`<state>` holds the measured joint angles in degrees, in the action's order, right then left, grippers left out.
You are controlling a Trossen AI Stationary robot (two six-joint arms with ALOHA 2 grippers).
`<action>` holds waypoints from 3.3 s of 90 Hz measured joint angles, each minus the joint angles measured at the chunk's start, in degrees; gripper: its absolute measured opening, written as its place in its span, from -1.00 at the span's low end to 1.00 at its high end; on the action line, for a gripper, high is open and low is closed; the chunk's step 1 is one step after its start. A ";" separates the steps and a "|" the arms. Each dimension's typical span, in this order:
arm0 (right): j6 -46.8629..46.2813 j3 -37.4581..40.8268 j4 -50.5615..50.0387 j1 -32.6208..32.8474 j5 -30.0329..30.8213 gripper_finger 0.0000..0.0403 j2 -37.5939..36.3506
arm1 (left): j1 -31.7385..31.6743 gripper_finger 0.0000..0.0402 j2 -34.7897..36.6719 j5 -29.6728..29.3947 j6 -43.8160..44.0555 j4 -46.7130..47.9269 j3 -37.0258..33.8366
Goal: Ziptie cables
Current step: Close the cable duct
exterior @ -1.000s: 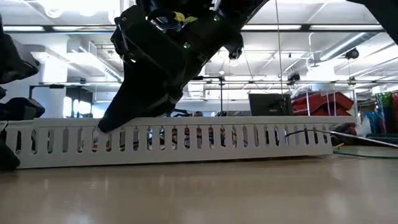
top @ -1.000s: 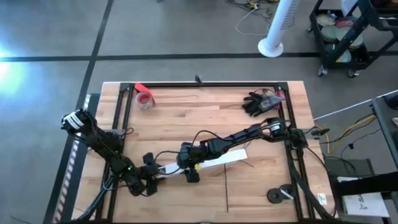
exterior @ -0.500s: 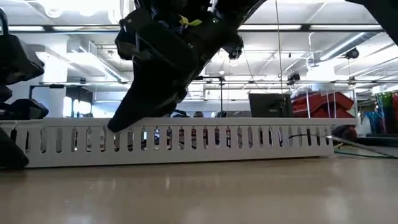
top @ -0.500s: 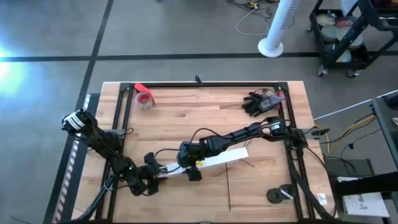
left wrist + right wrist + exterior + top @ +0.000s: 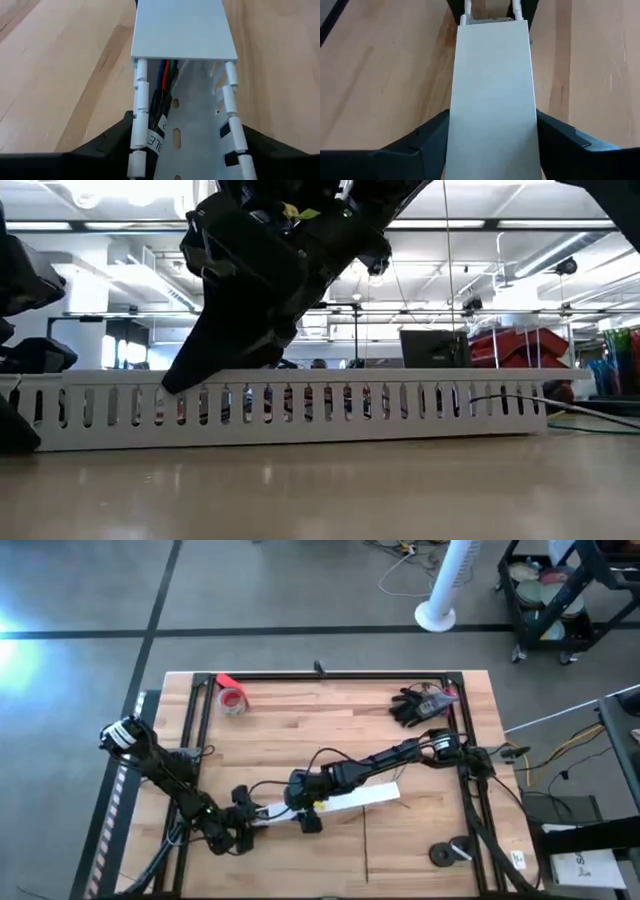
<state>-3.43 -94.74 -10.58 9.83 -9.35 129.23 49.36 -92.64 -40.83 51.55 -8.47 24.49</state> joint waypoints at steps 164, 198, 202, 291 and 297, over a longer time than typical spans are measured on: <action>2.56 -0.13 -7.48 3.83 11.70 0.10 -3.37 | -0.02 0.10 0.26 0.88 0.87 0.48 0.11; 2.07 0.00 -6.42 4.17 15.43 0.12 -3.32 | -0.02 0.11 0.26 0.20 0.83 0.44 0.07; 1.46 0.00 -6.38 4.17 15.71 0.10 -3.32 | -0.02 0.11 0.26 0.19 0.79 0.32 0.04; 0.47 0.37 7.09 3.04 13.30 0.09 0.46 | -0.76 0.14 0.48 -0.49 -1.55 -2.05 0.00; 0.47 0.37 7.29 2.87 13.01 0.12 0.46 | -0.79 0.12 0.48 -0.60 -1.59 -2.06 0.00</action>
<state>-2.96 -94.37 -3.29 12.70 3.66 129.69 48.58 -92.16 -41.43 49.96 -10.53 24.49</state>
